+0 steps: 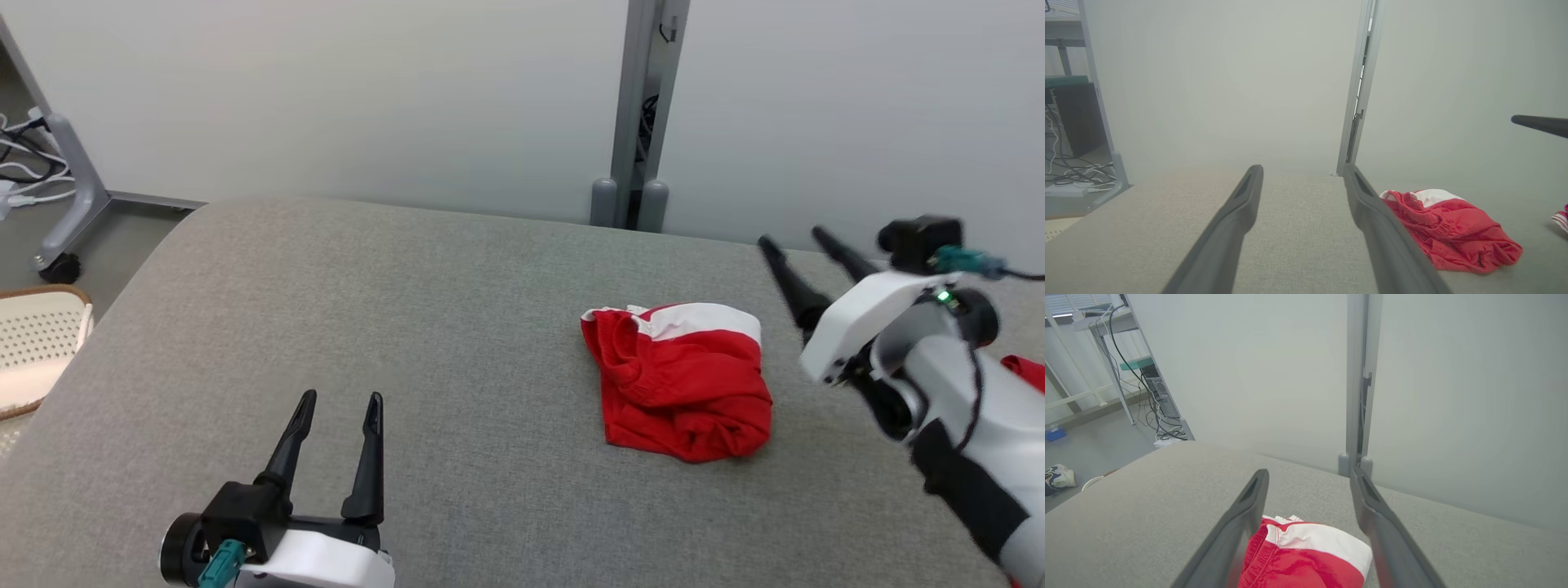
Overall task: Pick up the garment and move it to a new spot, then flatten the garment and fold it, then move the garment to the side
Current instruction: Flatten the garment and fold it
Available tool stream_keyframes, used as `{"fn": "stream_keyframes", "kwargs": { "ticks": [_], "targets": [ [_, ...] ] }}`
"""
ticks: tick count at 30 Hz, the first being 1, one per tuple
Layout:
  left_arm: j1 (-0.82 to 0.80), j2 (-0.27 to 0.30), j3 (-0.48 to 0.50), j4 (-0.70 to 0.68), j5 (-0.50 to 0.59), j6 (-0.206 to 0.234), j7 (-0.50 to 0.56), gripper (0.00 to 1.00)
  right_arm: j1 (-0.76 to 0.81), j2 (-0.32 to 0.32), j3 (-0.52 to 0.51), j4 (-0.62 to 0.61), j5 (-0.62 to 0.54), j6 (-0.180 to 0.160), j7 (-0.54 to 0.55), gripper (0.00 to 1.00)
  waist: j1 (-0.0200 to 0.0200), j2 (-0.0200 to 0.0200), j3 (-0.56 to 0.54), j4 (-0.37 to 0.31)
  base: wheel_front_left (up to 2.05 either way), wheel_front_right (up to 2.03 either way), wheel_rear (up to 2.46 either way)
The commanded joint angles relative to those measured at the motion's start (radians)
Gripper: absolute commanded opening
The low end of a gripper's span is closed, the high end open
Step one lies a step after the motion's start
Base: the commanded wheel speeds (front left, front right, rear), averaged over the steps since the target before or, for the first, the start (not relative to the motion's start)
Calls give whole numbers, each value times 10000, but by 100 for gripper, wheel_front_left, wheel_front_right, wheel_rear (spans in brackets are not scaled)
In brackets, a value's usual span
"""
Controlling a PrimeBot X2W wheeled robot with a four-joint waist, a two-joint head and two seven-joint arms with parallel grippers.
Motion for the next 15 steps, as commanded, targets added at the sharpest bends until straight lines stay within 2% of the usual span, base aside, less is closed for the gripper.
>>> {"fn": "stream_keyframes", "kwargs": {
  "ticks": [1,7,12,15],
  "targets": [
    [-128,32,81,-76,-81,74,-36,100,128,-368,-899,-348,-595,2,-94,100,0,0,-86,-272,0,0,0],
    [-220,29,293,-164,-191,222,-36,100,2509,-495,-5012,-2818,-3410,2,-71,100,0,0,-106,-801,0,0,0],
    [-125,33,405,-202,-153,259,-36,100,4890,394,-7577,-4970,-5843,4,-72,100,0,0,-118,-1092,0,0,0],
    [23,32,430,-174,-96,269,-36,100,5930,1003,-8367,-5890,-6834,2,-71,100,0,0,-140,-1191,0,0,0]
  ]
}}
